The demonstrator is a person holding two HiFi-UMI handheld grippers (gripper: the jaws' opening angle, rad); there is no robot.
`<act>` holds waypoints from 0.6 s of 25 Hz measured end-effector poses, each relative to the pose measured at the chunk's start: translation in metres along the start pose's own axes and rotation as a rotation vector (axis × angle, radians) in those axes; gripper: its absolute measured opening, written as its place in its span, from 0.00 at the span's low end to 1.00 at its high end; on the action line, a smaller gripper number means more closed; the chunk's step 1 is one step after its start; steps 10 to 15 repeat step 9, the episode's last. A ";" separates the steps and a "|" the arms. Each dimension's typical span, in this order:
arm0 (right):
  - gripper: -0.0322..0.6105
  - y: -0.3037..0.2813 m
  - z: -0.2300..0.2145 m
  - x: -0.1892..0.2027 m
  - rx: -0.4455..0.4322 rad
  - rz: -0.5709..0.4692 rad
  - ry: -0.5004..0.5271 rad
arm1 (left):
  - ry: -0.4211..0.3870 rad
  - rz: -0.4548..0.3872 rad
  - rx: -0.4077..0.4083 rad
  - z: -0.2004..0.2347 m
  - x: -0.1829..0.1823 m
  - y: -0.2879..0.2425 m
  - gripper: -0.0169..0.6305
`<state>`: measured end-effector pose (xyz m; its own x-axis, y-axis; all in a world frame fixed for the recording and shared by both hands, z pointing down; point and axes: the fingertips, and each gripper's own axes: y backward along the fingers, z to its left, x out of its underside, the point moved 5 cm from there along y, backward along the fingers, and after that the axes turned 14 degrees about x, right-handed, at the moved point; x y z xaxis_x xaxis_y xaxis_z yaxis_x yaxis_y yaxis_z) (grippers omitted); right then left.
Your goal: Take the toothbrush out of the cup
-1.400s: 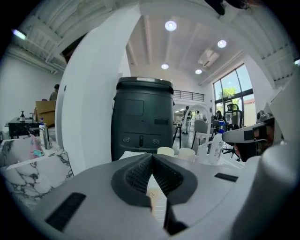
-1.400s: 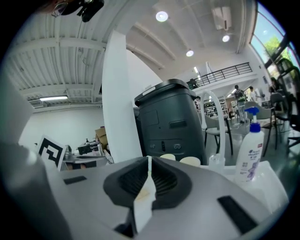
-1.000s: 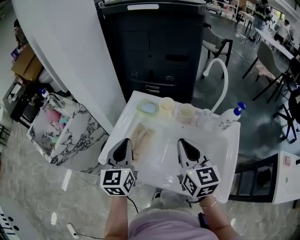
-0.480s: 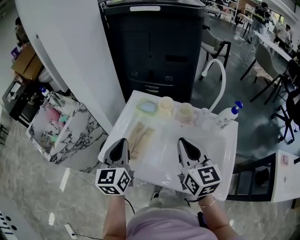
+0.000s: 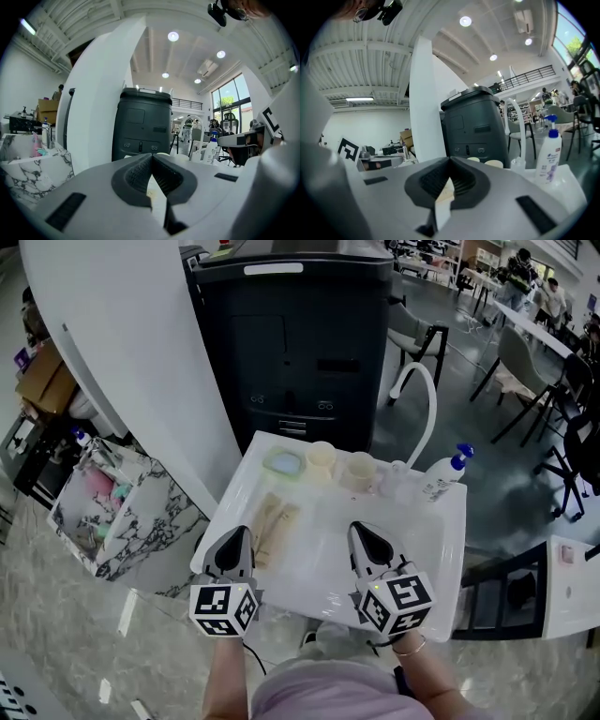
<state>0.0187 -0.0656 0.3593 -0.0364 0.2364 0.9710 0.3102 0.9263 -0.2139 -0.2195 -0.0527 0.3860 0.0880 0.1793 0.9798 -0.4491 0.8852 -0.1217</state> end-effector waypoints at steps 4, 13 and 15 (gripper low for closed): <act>0.05 -0.003 -0.002 -0.001 -0.004 -0.005 0.003 | -0.017 0.011 -0.001 0.003 -0.001 -0.006 0.03; 0.05 -0.008 -0.007 -0.002 -0.004 -0.002 0.007 | -0.016 0.022 -0.011 0.008 0.002 -0.014 0.03; 0.05 -0.008 -0.007 -0.002 -0.004 -0.002 0.007 | -0.016 0.022 -0.011 0.008 0.002 -0.014 0.03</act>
